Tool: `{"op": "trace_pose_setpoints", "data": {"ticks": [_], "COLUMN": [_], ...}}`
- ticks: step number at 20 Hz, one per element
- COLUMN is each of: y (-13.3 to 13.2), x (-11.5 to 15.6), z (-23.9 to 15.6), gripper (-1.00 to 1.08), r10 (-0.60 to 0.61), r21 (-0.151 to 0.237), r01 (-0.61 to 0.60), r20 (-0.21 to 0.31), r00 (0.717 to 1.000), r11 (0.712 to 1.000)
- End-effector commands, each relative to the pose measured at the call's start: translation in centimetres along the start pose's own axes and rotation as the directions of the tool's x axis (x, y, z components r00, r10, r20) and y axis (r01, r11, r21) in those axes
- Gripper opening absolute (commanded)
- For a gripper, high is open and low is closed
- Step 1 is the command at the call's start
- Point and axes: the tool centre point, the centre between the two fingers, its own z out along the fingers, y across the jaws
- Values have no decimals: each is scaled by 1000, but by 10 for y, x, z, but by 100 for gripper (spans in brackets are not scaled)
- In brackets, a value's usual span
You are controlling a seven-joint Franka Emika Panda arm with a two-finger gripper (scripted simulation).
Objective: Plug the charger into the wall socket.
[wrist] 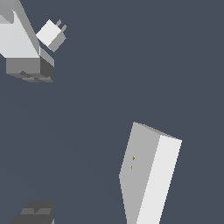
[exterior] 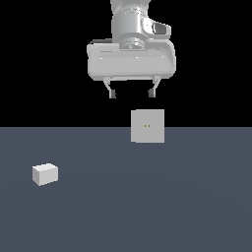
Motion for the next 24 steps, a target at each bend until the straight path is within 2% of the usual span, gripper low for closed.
{"op": "trace_pose_setpoints", "data": {"ticks": [1,8,15,19,24], "y": [0,-8,-33,-54,-82], "x": [0,-1,-4,-9,-18], "z": [0,5,20,33,50], "gripper": [100,100,100,100,100], "r10": [0,-39,-153,-246,-372], "r21": [0,8,29,42,55], "r01": [0,40,155,250,383], "r20": [0,-14,-56,-92,-145], "r00": [1000,999,987,965,917], "r11": [1000,999,987,967,922]}}
